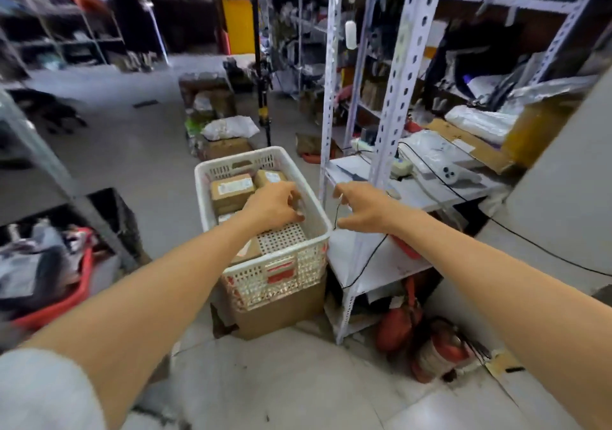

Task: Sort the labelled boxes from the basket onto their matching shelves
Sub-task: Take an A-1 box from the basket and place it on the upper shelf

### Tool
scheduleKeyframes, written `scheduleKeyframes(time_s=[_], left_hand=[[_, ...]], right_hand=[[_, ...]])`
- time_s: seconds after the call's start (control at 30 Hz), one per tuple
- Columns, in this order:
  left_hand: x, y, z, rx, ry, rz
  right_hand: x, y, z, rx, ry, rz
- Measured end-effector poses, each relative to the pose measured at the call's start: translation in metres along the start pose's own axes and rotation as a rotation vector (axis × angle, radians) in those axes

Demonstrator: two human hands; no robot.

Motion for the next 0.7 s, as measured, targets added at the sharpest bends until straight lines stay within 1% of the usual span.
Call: scheduleKeyframes(time_s=[0.13,0.23,0.47,0.7], left_hand=[[0.008,-0.020,-0.040,0.005,-0.079,0.056],[0.007,-0.030,-0.059,0.007,-0.111,0.083],[-0.019,-0.044,-0.094,0.037,-0.220,0.115],[-0.055,-0.057,-0.120,0.013,-0.307,0.149]], right_hand=[[-0.030,0.003,-0.037,-0.008,-0.095,-0.011],[-0.054,0.005,-0.050,-0.009,-0.139,-0.019],[-0.116,0.009,-0.061,-0.011,-0.239,-0.058],[-0.180,0.007,-0.051,-0.015,-0.296,-0.074]])
Point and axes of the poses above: each hand's wrist, its own x-axis away from the middle knuckle, its own y-axis out of the palm, z = x × y, the point moved 6 cm from there along -x, towards the middle knuckle, and after that the axes turned 1 degree about x, right-handed, at the moved point
